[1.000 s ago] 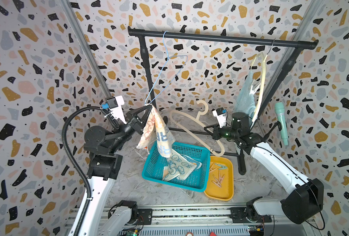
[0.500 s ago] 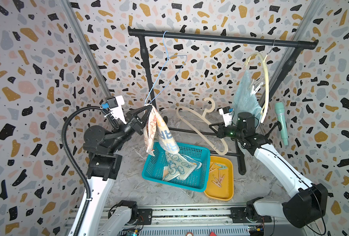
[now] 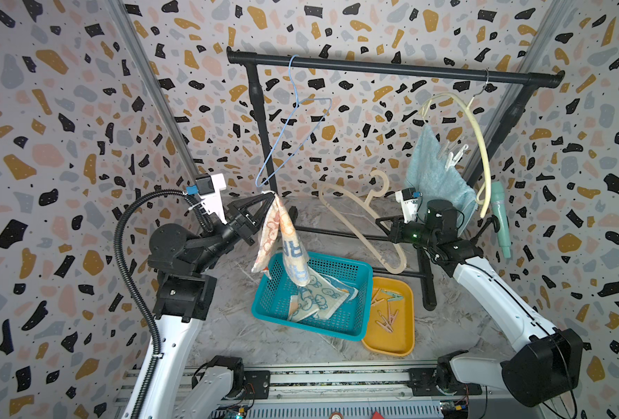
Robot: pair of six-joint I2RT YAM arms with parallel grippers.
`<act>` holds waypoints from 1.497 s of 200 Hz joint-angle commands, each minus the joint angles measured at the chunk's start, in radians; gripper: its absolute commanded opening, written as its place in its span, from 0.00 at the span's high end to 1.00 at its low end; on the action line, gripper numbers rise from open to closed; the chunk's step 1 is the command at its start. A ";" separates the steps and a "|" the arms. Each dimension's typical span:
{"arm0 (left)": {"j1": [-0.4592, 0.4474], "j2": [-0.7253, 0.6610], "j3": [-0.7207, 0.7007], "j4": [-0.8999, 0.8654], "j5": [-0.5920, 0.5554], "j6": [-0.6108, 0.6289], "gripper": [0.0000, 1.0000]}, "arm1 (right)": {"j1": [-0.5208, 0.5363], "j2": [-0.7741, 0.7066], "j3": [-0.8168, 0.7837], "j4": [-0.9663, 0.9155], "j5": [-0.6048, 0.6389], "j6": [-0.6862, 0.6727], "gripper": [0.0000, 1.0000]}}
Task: Remove the clothespins securing towels to the hanger
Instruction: Place the towel in the basket.
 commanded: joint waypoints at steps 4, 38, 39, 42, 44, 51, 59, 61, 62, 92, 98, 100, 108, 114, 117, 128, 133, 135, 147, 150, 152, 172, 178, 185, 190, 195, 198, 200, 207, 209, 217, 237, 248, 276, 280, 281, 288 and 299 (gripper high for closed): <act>-0.007 -0.026 -0.008 0.011 0.029 -0.001 1.00 | -0.005 -0.038 0.004 0.044 -0.017 0.010 1.00; -0.026 -0.043 -0.033 -0.012 0.018 0.010 1.00 | -0.007 -0.037 0.004 0.046 -0.014 0.013 1.00; -0.027 -0.043 -0.035 -0.013 0.017 0.010 1.00 | -0.007 -0.038 0.004 0.045 -0.015 0.012 1.00; -0.030 -0.046 -0.039 -0.014 0.016 0.011 1.00 | -0.007 -0.037 0.004 0.044 -0.014 0.013 1.00; -0.033 -0.045 -0.041 -0.015 0.014 0.011 1.00 | -0.007 -0.037 0.003 0.046 -0.014 0.012 1.00; -0.042 -0.048 -0.051 -0.021 0.006 0.012 1.00 | -0.008 -0.037 0.002 0.047 -0.013 0.014 1.00; -0.056 -0.052 -0.065 -0.022 -0.006 0.015 1.00 | -0.009 -0.037 -0.001 0.050 -0.014 0.015 1.00; -0.061 -0.053 -0.068 -0.023 -0.010 0.016 1.00 | -0.009 -0.037 -0.001 0.050 -0.015 0.015 1.00; -0.064 -0.053 -0.071 -0.022 -0.012 0.017 1.00 | -0.009 -0.036 0.000 0.050 -0.014 0.016 1.00; -0.157 -0.053 -0.096 -0.082 -0.085 0.075 1.00 | -0.011 -0.034 -0.005 0.057 -0.015 0.020 1.00; -0.175 -0.051 -0.093 -0.104 -0.097 0.091 1.00 | -0.010 -0.034 -0.005 0.057 -0.016 0.020 1.00; -0.181 -0.050 -0.093 -0.109 -0.104 0.097 1.00 | -0.011 -0.033 -0.006 0.056 -0.017 0.019 1.00; -0.201 -0.049 -0.094 -0.121 -0.123 0.110 1.00 | -0.012 -0.032 -0.005 0.056 -0.017 0.020 1.00; -0.212 -0.045 -0.094 -0.125 -0.129 0.116 1.00 | -0.012 -0.032 -0.005 0.057 -0.017 0.019 1.00; -0.216 -0.045 -0.094 -0.129 -0.133 0.120 1.00 | -0.012 -0.032 -0.005 0.056 -0.017 0.020 1.00; -0.231 -0.039 -0.096 -0.131 -0.144 0.124 1.00 | -0.014 -0.033 -0.005 0.055 -0.019 0.018 1.00; -0.239 -0.037 -0.095 -0.130 -0.148 0.126 1.00 | -0.014 -0.033 -0.006 0.054 -0.018 0.018 1.00; -0.241 -0.036 -0.096 -0.130 -0.150 0.127 1.00 | -0.014 -0.033 -0.005 0.054 -0.018 0.017 1.00; -0.260 -0.028 -0.100 -0.129 -0.160 0.130 1.00 | -0.016 -0.034 -0.006 0.055 -0.020 0.016 1.00; -0.266 -0.026 -0.101 -0.128 -0.162 0.132 1.00 | -0.017 -0.035 -0.007 0.055 -0.021 0.016 1.00; -0.269 -0.025 -0.101 -0.127 -0.165 0.132 1.00 | -0.017 -0.034 -0.007 0.055 -0.021 0.017 1.00; -0.309 -0.010 -0.111 -0.125 -0.190 0.140 1.00 | -0.019 -0.037 -0.009 0.055 -0.021 0.016 1.00; -0.318 -0.007 -0.116 -0.120 -0.195 0.139 1.00 | -0.021 -0.037 -0.010 0.056 -0.023 0.016 1.00; -0.329 -0.003 -0.124 -0.108 -0.203 0.135 1.00 | -0.022 -0.037 -0.011 0.055 -0.023 0.014 1.00; -0.337 0.000 -0.127 -0.101 -0.206 0.131 1.00 | -0.023 -0.038 -0.012 0.056 -0.023 0.014 1.00; -0.344 0.003 -0.131 -0.096 -0.209 0.129 1.00 | -0.024 -0.037 -0.013 0.055 -0.023 0.015 1.00; -0.349 0.005 -0.133 -0.093 -0.213 0.128 1.00 | -0.025 -0.038 -0.013 0.056 -0.023 0.015 1.00; -0.350 0.006 -0.134 -0.091 -0.214 0.125 1.00 | -0.026 -0.038 -0.013 0.055 -0.023 0.015 1.00; -0.358 0.008 -0.142 -0.077 -0.218 0.119 1.00 | -0.028 -0.037 -0.013 0.056 -0.024 0.015 1.00; -0.361 0.010 -0.145 -0.073 -0.219 0.117 1.00 | -0.027 -0.037 -0.013 0.057 -0.024 0.016 1.00; -0.372 0.013 -0.158 -0.050 -0.223 0.106 1.00 | -0.028 -0.036 -0.013 0.056 -0.027 0.015 1.00; -0.400 0.021 -0.180 -0.016 -0.231 0.088 1.00 | -0.030 -0.037 -0.014 0.059 -0.029 0.016 1.00; -0.417 0.027 -0.197 0.016 -0.236 0.072 1.00 | -0.031 -0.034 -0.016 0.060 -0.029 0.016 1.00; -0.475 0.045 -0.222 0.082 -0.255 0.048 1.00 | -0.032 -0.033 -0.019 0.064 -0.030 0.018 1.00; -0.484 0.048 -0.224 0.082 -0.258 0.051 1.00 | -0.032 -0.033 -0.020 0.065 -0.030 0.020 1.00; -0.486 0.048 -0.224 0.083 -0.260 0.051 1.00 | -0.032 -0.033 -0.020 0.065 -0.030 0.020 1.00; -0.497 0.052 -0.226 0.084 -0.267 0.055 1.00 | -0.032 -0.033 -0.020 0.066 -0.032 0.020 1.00; -0.508 0.058 -0.232 0.099 -0.274 0.048 1.00 | -0.032 -0.032 -0.023 0.067 -0.033 0.021 1.00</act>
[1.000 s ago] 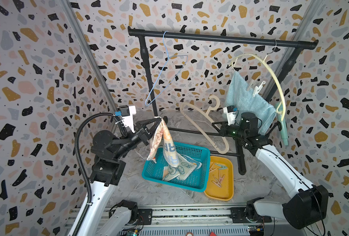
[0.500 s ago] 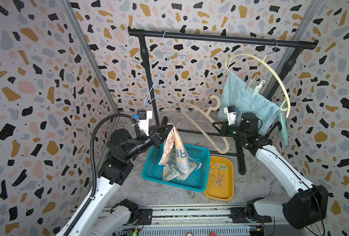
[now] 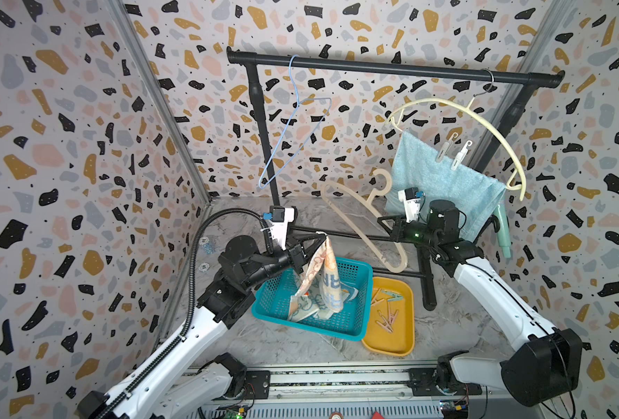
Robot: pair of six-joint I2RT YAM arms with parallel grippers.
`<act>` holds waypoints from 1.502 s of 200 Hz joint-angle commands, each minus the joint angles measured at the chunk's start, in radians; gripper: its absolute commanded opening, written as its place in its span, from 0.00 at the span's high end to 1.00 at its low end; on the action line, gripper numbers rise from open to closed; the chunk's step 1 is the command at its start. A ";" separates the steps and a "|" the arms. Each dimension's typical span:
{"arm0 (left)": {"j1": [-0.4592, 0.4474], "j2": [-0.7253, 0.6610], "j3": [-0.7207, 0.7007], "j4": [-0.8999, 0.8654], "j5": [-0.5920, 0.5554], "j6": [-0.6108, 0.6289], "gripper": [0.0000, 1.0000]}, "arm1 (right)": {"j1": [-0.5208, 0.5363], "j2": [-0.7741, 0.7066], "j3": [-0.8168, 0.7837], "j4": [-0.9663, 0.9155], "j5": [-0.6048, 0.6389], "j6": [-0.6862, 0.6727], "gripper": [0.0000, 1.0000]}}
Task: Remove the clothespins securing towels to the hanger
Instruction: Place the towel in the basket.
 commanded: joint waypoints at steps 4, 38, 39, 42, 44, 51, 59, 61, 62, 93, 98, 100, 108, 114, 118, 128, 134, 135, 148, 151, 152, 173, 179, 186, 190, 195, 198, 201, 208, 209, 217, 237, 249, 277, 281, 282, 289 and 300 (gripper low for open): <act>-0.030 0.004 -0.014 0.129 -0.023 -0.020 1.00 | -0.004 -0.033 -0.005 0.035 -0.015 0.004 1.00; -0.036 0.013 -0.071 0.190 -0.038 -0.046 1.00 | -0.004 -0.032 -0.011 0.038 -0.016 0.010 1.00; -0.036 0.013 -0.072 0.191 -0.039 -0.045 1.00 | -0.004 -0.032 -0.012 0.038 -0.016 0.010 1.00; -0.036 0.011 -0.077 0.193 -0.044 -0.044 1.00 | -0.004 -0.030 -0.013 0.038 -0.018 0.011 1.00; -0.036 0.011 -0.080 0.193 -0.047 -0.044 1.00 | -0.004 -0.031 -0.013 0.038 -0.018 0.011 1.00; -0.036 0.008 -0.089 0.194 -0.059 -0.040 1.00 | -0.004 -0.030 -0.013 0.039 -0.019 0.011 1.00; -0.036 0.009 -0.100 0.195 -0.069 -0.035 1.00 | -0.005 -0.030 -0.014 0.037 -0.019 0.010 1.00; -0.036 0.008 -0.102 0.195 -0.071 -0.035 1.00 | -0.005 -0.030 -0.014 0.038 -0.020 0.011 1.00; -0.036 0.008 -0.103 0.196 -0.073 -0.035 1.00 | -0.005 -0.029 -0.014 0.038 -0.021 0.011 1.00; -0.036 0.009 -0.147 0.193 -0.122 -0.026 1.00 | -0.004 -0.028 -0.017 0.040 -0.023 0.010 1.00; -0.036 0.012 -0.152 0.192 -0.128 -0.021 1.00 | -0.004 -0.029 -0.017 0.039 -0.023 0.011 1.00; -0.036 0.011 -0.154 0.191 -0.130 -0.018 1.00 | -0.004 -0.028 -0.017 0.039 -0.023 0.011 1.00; -0.036 0.010 -0.161 0.179 -0.143 -0.007 1.00 | -0.005 -0.029 -0.017 0.040 -0.023 0.010 1.00; -0.036 0.011 -0.164 0.170 -0.151 -0.002 1.00 | -0.004 -0.029 -0.017 0.039 -0.023 0.010 1.00; -0.036 0.011 -0.166 0.165 -0.154 0.005 1.00 | -0.004 -0.030 -0.018 0.039 -0.022 0.012 1.00; -0.036 0.011 -0.171 0.153 -0.163 0.017 1.00 | -0.004 -0.030 -0.020 0.039 -0.023 0.013 1.00; -0.036 0.010 -0.175 0.146 -0.171 0.020 1.00 | -0.005 -0.030 -0.022 0.040 -0.023 0.013 1.00; -0.036 0.011 -0.175 0.145 -0.172 0.022 1.00 | -0.005 -0.029 -0.022 0.040 -0.023 0.013 1.00; -0.036 0.009 -0.179 0.124 -0.187 0.041 1.00 | -0.004 -0.028 -0.022 0.038 -0.023 0.010 1.00; -0.036 0.009 -0.180 0.118 -0.192 0.044 1.00 | -0.004 -0.029 -0.023 0.038 -0.023 0.010 1.00; -0.036 0.008 -0.180 0.117 -0.194 0.046 1.00 | -0.004 -0.028 -0.022 0.038 -0.023 0.011 1.00; -0.036 0.004 -0.187 0.081 -0.222 0.072 1.00 | -0.004 -0.027 -0.023 0.039 -0.023 0.010 1.00; -0.034 0.002 -0.187 0.075 -0.230 0.081 1.00 | -0.004 -0.028 -0.023 0.040 -0.022 0.010 1.00; -0.034 0.001 -0.188 0.062 -0.235 0.091 1.00 | -0.004 -0.029 -0.023 0.040 -0.023 0.011 1.00; -0.034 0.000 -0.189 0.042 -0.242 0.097 1.00 | -0.004 -0.027 -0.024 0.039 -0.022 0.011 1.00; -0.034 -0.001 -0.189 0.033 -0.247 0.103 1.00 | -0.004 -0.027 -0.024 0.039 -0.023 0.011 1.00; -0.034 -0.002 -0.190 0.029 -0.251 0.106 1.00 | -0.004 -0.026 -0.024 0.039 -0.022 0.011 1.00; -0.034 -0.004 -0.191 0.025 -0.254 0.110 1.00 | -0.004 -0.026 -0.023 0.039 -0.022 0.011 1.00; -0.034 -0.005 -0.193 0.013 -0.264 0.119 1.00 | -0.004 -0.026 -0.025 0.040 -0.023 0.011 1.00; -0.034 -0.005 -0.192 0.012 -0.266 0.120 1.00 | -0.004 -0.027 -0.025 0.039 -0.023 0.011 1.00; -0.034 -0.008 -0.194 -0.004 -0.276 0.130 1.00 | -0.004 -0.027 -0.025 0.040 -0.022 0.011 1.00; -0.030 -0.017 -0.204 -0.031 -0.301 0.154 1.00 | -0.004 -0.024 -0.025 0.040 -0.024 0.012 1.00; -0.027 -0.022 -0.214 -0.043 -0.313 0.166 1.00 | -0.004 -0.026 -0.026 0.039 -0.023 0.012 1.00; -0.017 -0.023 -0.237 -0.067 -0.339 0.185 1.00 | -0.004 -0.025 -0.026 0.040 -0.027 0.014 1.00; -0.016 -0.023 -0.241 -0.067 -0.341 0.187 1.00 | -0.004 -0.024 -0.025 0.040 -0.027 0.014 1.00; -0.015 -0.022 -0.243 -0.068 -0.343 0.187 1.00 | -0.004 -0.024 -0.025 0.041 -0.027 0.014 1.00; -0.011 -0.021 -0.248 -0.069 -0.348 0.191 1.00 | -0.004 -0.024 -0.025 0.040 -0.028 0.014 1.00; -0.005 -0.018 -0.259 -0.077 -0.358 0.195 1.00 | -0.004 -0.024 -0.025 0.041 -0.029 0.014 1.00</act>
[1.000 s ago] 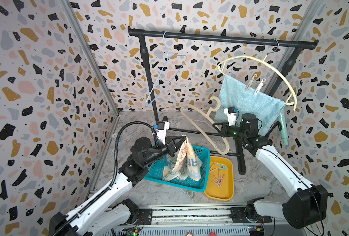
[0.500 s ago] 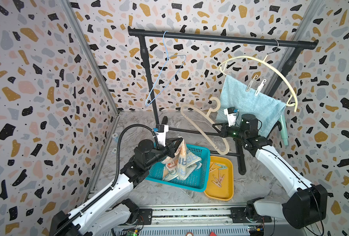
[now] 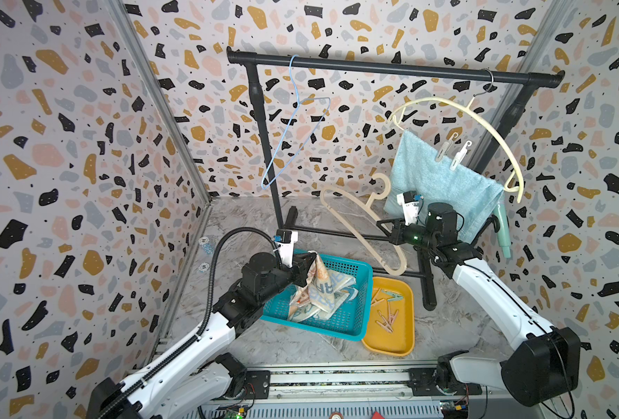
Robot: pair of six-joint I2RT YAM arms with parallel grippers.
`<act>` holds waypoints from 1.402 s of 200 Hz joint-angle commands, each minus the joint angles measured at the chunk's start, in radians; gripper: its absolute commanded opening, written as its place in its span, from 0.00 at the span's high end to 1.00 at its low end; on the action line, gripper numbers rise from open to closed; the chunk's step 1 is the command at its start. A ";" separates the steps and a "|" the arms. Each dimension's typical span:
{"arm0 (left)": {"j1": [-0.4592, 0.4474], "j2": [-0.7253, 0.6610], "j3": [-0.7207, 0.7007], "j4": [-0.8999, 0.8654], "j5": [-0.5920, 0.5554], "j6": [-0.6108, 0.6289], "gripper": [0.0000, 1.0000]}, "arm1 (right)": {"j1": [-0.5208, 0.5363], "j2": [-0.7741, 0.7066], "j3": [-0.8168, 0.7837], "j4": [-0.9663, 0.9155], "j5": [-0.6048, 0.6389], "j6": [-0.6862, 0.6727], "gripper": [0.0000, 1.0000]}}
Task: Remove the clothespins securing towels to the hanger
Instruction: Place the towel in the basket.
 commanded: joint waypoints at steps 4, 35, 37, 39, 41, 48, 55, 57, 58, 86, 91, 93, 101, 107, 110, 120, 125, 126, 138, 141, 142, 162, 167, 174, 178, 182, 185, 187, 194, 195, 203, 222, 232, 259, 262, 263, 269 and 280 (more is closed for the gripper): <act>0.017 -0.006 -0.022 -0.005 -0.040 0.037 1.00 | -0.004 -0.025 0.006 0.033 -0.019 0.008 1.00; 0.042 0.000 -0.037 -0.033 -0.074 0.043 1.00 | -0.004 -0.026 0.006 0.032 -0.019 0.007 1.00; 0.043 -0.001 -0.038 -0.036 -0.076 0.043 1.00 | -0.004 -0.025 0.006 0.032 -0.019 0.007 1.00; 0.044 -0.001 -0.039 -0.041 -0.078 0.044 1.00 | -0.004 -0.026 0.006 0.032 -0.019 0.007 1.00; 0.046 0.000 -0.038 -0.044 -0.081 0.045 1.00 | -0.004 -0.026 0.006 0.031 -0.018 0.007 1.00; 0.049 -0.001 -0.038 -0.057 -0.092 0.046 1.00 | -0.004 -0.025 0.007 0.031 -0.019 0.007 1.00; 0.054 -0.004 -0.040 -0.069 -0.098 0.048 1.00 | -0.004 -0.026 0.006 0.031 -0.019 0.007 1.00; 0.055 -0.003 -0.039 -0.073 -0.100 0.050 1.00 | -0.004 -0.025 0.006 0.032 -0.018 0.007 1.00; 0.056 -0.004 -0.039 -0.074 -0.101 0.051 1.00 | -0.004 -0.025 0.006 0.031 -0.019 0.007 1.00; 0.072 -0.013 -0.047 -0.123 -0.135 0.060 1.00 | -0.004 -0.020 0.007 0.033 -0.019 0.007 1.00; 0.075 -0.014 -0.049 -0.130 -0.139 0.060 1.00 | -0.004 -0.019 0.006 0.034 -0.020 0.007 1.00; 0.076 -0.015 -0.050 -0.133 -0.139 0.060 1.00 | -0.004 -0.019 0.006 0.034 -0.020 0.007 1.00; 0.081 -0.016 -0.056 -0.141 -0.140 0.061 1.00 | -0.004 -0.017 0.006 0.037 -0.022 0.009 1.00; 0.083 -0.017 -0.059 -0.148 -0.146 0.061 1.00 | -0.004 -0.017 0.008 0.037 -0.022 0.010 1.00; 0.084 -0.017 -0.060 -0.152 -0.147 0.060 1.00 | -0.004 -0.017 0.008 0.036 -0.023 0.010 1.00; 0.087 -0.017 -0.067 -0.162 -0.154 0.062 1.00 | -0.004 -0.017 0.007 0.037 -0.024 0.010 1.00; 0.088 -0.015 -0.070 -0.168 -0.158 0.063 1.00 | -0.004 -0.017 0.008 0.036 -0.024 0.011 1.00; 0.088 -0.016 -0.071 -0.169 -0.160 0.063 1.00 | -0.004 -0.017 0.007 0.036 -0.024 0.011 1.00; 0.090 -0.017 -0.077 -0.183 -0.171 0.064 1.00 | -0.004 -0.020 0.007 0.036 -0.024 0.010 1.00; 0.091 -0.014 -0.078 -0.187 -0.175 0.064 1.00 | -0.004 -0.019 0.008 0.037 -0.024 0.011 1.00; 0.090 -0.014 -0.078 -0.190 -0.176 0.064 1.00 | -0.004 -0.019 0.008 0.036 -0.024 0.011 1.00; 0.095 -0.013 -0.084 -0.218 -0.195 0.059 1.00 | -0.004 -0.018 0.006 0.038 -0.025 0.013 1.00; 0.095 -0.012 -0.084 -0.227 -0.207 0.056 1.00 | -0.004 -0.019 0.005 0.040 -0.025 0.013 1.00; 0.095 -0.010 -0.084 -0.238 -0.217 0.054 1.00 | -0.004 -0.020 0.004 0.040 -0.025 0.014 1.00; 0.097 -0.010 -0.084 -0.244 -0.221 0.053 1.00 | -0.004 -0.019 0.003 0.043 -0.025 0.015 1.00; 0.096 -0.009 -0.085 -0.251 -0.226 0.053 1.00 | -0.004 -0.018 0.003 0.043 -0.026 0.016 1.00; 0.096 -0.008 -0.086 -0.254 -0.229 0.051 1.00 | -0.004 -0.017 0.002 0.042 -0.027 0.017 1.00; 0.097 -0.008 -0.087 -0.257 -0.232 0.050 1.00 | -0.004 -0.018 0.002 0.043 -0.027 0.016 1.00; 0.097 -0.008 -0.091 -0.263 -0.240 0.043 1.00 | -0.004 -0.017 0.000 0.045 -0.028 0.018 1.00; 0.097 -0.009 -0.091 -0.264 -0.240 0.043 1.00 | -0.004 -0.017 -0.001 0.046 -0.028 0.018 1.00; 0.097 -0.008 -0.094 -0.273 -0.246 0.037 1.00 | -0.004 -0.017 -0.003 0.046 -0.029 0.019 1.00; 0.097 -0.008 -0.099 -0.301 -0.272 0.024 1.00 | -0.004 -0.015 -0.003 0.047 -0.030 0.017 1.00; 0.097 -0.007 -0.102 -0.313 -0.287 0.017 1.00 | -0.004 -0.014 -0.002 0.049 -0.029 0.018 1.00; 0.097 0.001 -0.105 -0.339 -0.306 0.010 1.00 | -0.004 -0.013 0.000 0.051 -0.031 0.017 1.00; 0.097 0.005 -0.104 -0.342 -0.308 0.010 1.00 | -0.004 -0.013 0.000 0.052 -0.031 0.018 1.00; 0.097 0.005 -0.104 -0.343 -0.308 0.010 1.00 | -0.004 -0.012 0.000 0.051 -0.031 0.018 1.00; 0.097 0.008 -0.102 -0.350 -0.313 0.009 1.00 | -0.004 -0.012 0.000 0.051 -0.031 0.019 1.00; 0.099 0.016 -0.100 -0.360 -0.318 0.006 1.00 | -0.004 -0.012 0.000 0.052 -0.031 0.021 1.00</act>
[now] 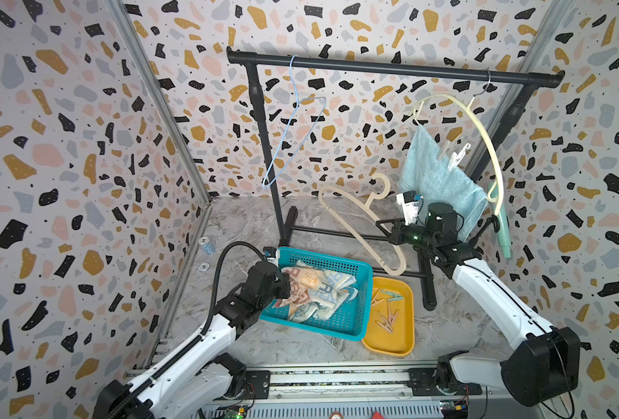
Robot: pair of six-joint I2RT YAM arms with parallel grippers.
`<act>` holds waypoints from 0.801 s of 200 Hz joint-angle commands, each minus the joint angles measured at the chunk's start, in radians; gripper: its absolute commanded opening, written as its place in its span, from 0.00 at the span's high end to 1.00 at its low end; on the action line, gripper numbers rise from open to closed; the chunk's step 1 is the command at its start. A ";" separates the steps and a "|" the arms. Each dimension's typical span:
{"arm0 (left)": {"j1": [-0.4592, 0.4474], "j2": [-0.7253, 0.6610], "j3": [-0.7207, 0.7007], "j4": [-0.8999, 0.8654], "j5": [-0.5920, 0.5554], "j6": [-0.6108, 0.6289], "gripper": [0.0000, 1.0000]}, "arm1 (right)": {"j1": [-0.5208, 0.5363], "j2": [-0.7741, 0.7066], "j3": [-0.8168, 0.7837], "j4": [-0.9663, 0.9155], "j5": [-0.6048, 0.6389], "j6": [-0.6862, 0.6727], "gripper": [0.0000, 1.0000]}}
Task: Remove the clothespins securing towels to the hanger
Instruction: Place the towel in the basket.
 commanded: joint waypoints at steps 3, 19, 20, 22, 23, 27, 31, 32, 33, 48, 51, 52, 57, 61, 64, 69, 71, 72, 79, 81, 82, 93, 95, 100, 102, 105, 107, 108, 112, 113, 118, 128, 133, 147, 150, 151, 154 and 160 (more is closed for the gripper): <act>0.006 0.014 -0.008 -0.030 -0.036 -0.012 1.00 | -0.004 -0.011 0.003 0.037 -0.014 0.006 1.00; 0.006 0.021 -0.007 -0.043 -0.039 -0.013 0.94 | -0.004 -0.013 0.003 0.038 -0.014 0.006 1.00; 0.006 0.022 -0.006 -0.044 -0.040 -0.014 0.93 | -0.004 -0.012 0.003 0.038 -0.014 0.006 1.00; 0.005 0.021 -0.006 -0.045 -0.041 -0.014 0.90 | -0.004 -0.012 0.003 0.038 -0.014 0.006 1.00; 0.005 0.022 -0.007 -0.046 -0.041 -0.015 0.89 | -0.004 -0.012 0.003 0.038 -0.014 0.005 1.00; 0.006 0.022 -0.007 -0.046 -0.039 -0.015 0.83 | -0.004 -0.013 0.003 0.038 -0.014 0.006 1.00; 0.006 0.023 -0.008 -0.047 -0.035 -0.016 0.77 | -0.004 -0.012 0.003 0.038 -0.014 0.006 1.00; 0.006 0.023 -0.008 -0.048 -0.035 -0.016 0.75 | -0.004 -0.012 0.002 0.038 -0.014 0.006 1.00; 0.006 0.023 -0.007 -0.049 -0.033 -0.016 0.73 | -0.004 -0.011 0.002 0.038 -0.014 0.006 1.00; 0.006 0.021 0.002 -0.057 -0.032 -0.022 0.52 | -0.004 -0.012 0.003 0.038 -0.017 0.007 1.00; 0.005 0.019 0.005 -0.059 -0.034 -0.022 0.50 | -0.004 -0.012 0.003 0.038 -0.016 0.007 1.00; 0.006 0.018 0.005 -0.060 -0.034 -0.022 0.50 | -0.004 -0.012 0.003 0.038 -0.015 0.007 1.00; 0.006 0.015 0.010 -0.063 -0.035 -0.021 0.48 | -0.004 -0.013 0.003 0.038 -0.016 0.008 1.00; 0.006 0.009 0.014 -0.066 -0.036 -0.021 0.47 | -0.004 -0.012 0.003 0.038 -0.016 0.008 1.00; 0.006 0.005 0.018 -0.068 -0.037 -0.021 0.47 | -0.004 -0.012 0.003 0.038 -0.018 0.008 1.00; 0.006 -0.002 0.023 -0.072 -0.039 -0.019 0.46 | -0.004 -0.014 0.004 0.038 -0.018 0.009 1.00; 0.005 -0.005 0.025 -0.074 -0.040 -0.020 0.45 | -0.004 -0.013 0.004 0.038 -0.018 0.009 1.00; 0.005 -0.007 0.027 -0.075 -0.042 -0.019 0.45 | -0.004 -0.013 0.004 0.038 -0.018 0.009 1.00; 0.006 -0.019 0.035 -0.084 -0.051 -0.019 0.43 | -0.004 -0.014 0.005 0.037 -0.019 0.009 1.00; 0.006 -0.022 0.038 -0.087 -0.054 -0.019 0.43 | -0.004 -0.014 0.006 0.037 -0.019 0.007 1.00; 0.006 -0.025 0.039 -0.089 -0.056 -0.019 0.43 | -0.004 -0.014 0.006 0.036 -0.019 0.007 1.00; 0.007 -0.049 0.055 -0.103 -0.069 -0.015 0.43 | -0.004 -0.017 0.006 0.038 -0.023 0.008 1.00; 0.006 -0.055 0.058 -0.105 -0.070 -0.013 0.42 | -0.004 -0.017 0.005 0.038 -0.024 0.008 1.00; 0.006 -0.066 0.063 -0.108 -0.071 -0.008 0.42 | -0.004 -0.017 0.005 0.038 -0.027 0.008 1.00; 0.006 -0.071 0.065 -0.110 -0.073 -0.005 0.42 | -0.005 -0.017 0.005 0.038 -0.028 0.008 1.00; 0.006 -0.078 0.069 -0.110 -0.073 -0.002 0.42 | -0.004 -0.018 0.004 0.038 -0.029 0.006 1.00; 0.006 -0.083 0.070 -0.110 -0.074 -0.001 0.42 | -0.004 -0.017 0.003 0.038 -0.030 0.005 1.00; 0.006 -0.086 0.072 -0.111 -0.074 -0.001 0.42 | -0.004 -0.017 0.004 0.038 -0.031 0.006 1.00; 0.006 -0.095 0.076 -0.114 -0.075 0.003 0.42 | -0.004 -0.017 0.003 0.038 -0.033 0.006 1.00; 0.006 -0.097 0.077 -0.114 -0.075 0.004 0.42 | -0.004 -0.017 0.004 0.038 -0.033 0.006 1.00; 0.006 -0.107 0.084 -0.116 -0.077 0.009 0.43 | -0.004 -0.018 0.003 0.038 -0.036 0.004 1.00; 0.006 -0.125 0.100 -0.123 -0.077 0.022 0.43 | -0.003 -0.017 0.003 0.037 -0.045 0.003 1.00; 0.006 -0.131 0.109 -0.127 -0.082 0.026 0.43 | -0.002 -0.017 0.003 0.036 -0.051 0.001 1.00; 0.005 -0.141 0.142 -0.146 -0.087 0.046 0.45 | 0.004 -0.016 0.003 0.033 -0.063 -0.004 1.00; 0.006 -0.140 0.150 -0.147 -0.083 0.052 0.46 | 0.006 -0.015 0.003 0.031 -0.064 -0.006 1.00; 0.005 -0.140 0.152 -0.146 -0.081 0.053 0.46 | 0.006 -0.015 0.002 0.030 -0.064 -0.006 1.00; 0.006 -0.142 0.160 -0.147 -0.077 0.062 0.46 | 0.008 -0.015 0.003 0.029 -0.064 -0.007 1.00; 0.006 -0.140 0.175 -0.147 -0.066 0.072 0.47 | 0.013 -0.016 0.003 0.023 -0.066 -0.012 1.00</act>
